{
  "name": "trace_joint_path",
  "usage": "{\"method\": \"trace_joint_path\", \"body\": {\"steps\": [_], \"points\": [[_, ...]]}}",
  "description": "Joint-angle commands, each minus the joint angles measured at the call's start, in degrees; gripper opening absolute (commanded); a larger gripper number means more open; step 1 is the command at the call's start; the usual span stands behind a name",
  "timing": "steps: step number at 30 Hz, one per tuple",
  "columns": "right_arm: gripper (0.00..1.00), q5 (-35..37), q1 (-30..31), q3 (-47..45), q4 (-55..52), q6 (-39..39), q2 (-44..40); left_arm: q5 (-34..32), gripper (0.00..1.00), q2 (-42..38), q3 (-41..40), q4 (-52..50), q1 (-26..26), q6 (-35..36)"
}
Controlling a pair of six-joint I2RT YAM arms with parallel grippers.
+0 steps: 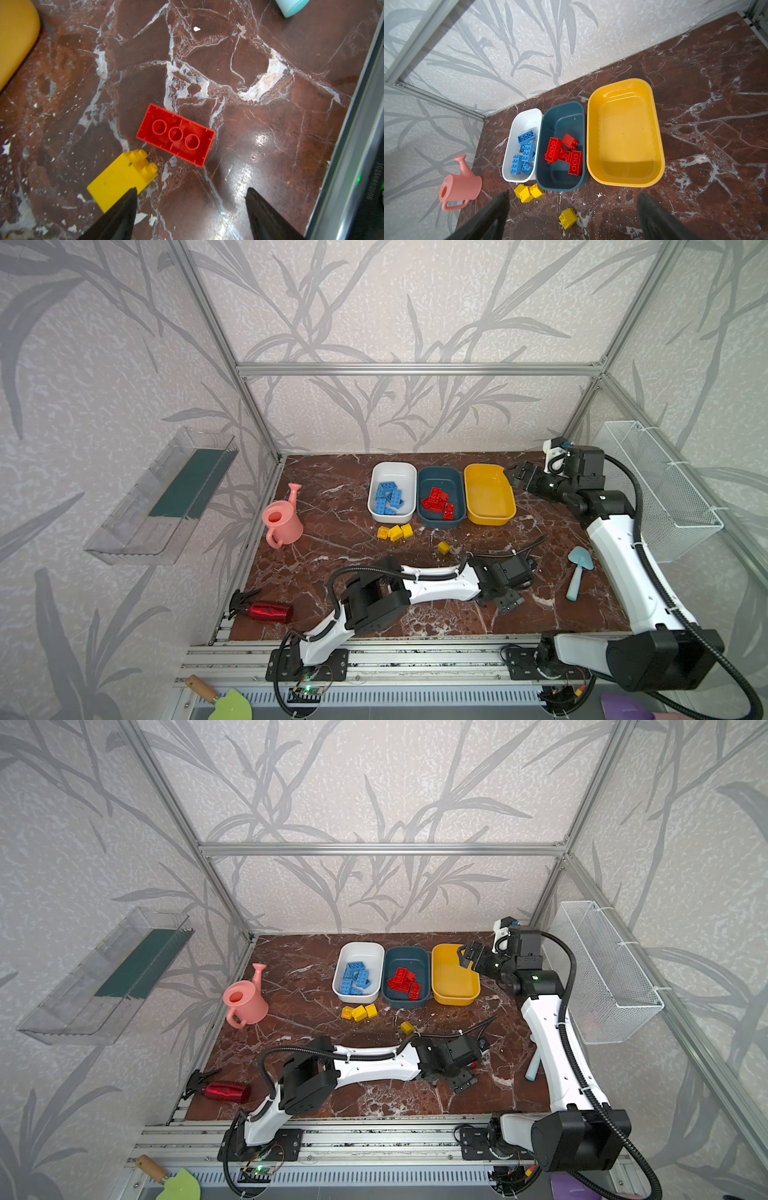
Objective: Sort the legos into containers by color
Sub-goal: Pick up the lego from the middle-right of the table.
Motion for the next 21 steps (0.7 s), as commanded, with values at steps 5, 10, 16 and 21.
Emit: {"method": "trace_joint_path", "body": {"steps": [5,10,16,21], "points": [[0.96,-5.7,-1.5,0.0,3.5,2.1,0.2,5.8,0.81,5.5,6.3,-3.0,2.7,6.5],[0.96,-5.8,-1.6,-1.5,4.5,1.7,0.4,9.9,0.79,8.6,9.7,-4.0,4.5,8.1],[0.96,-5.7,-1.7,-2.1,4.9,1.5,0.3,12.0,0.75,11.3,12.9,-5.8,5.0,9.8],[0.96,-5.9,-1.7,-2.5,5.1,1.5,0.2,13.1,0.70,12.4,14.1,-5.4,5.0,9.8]]}}
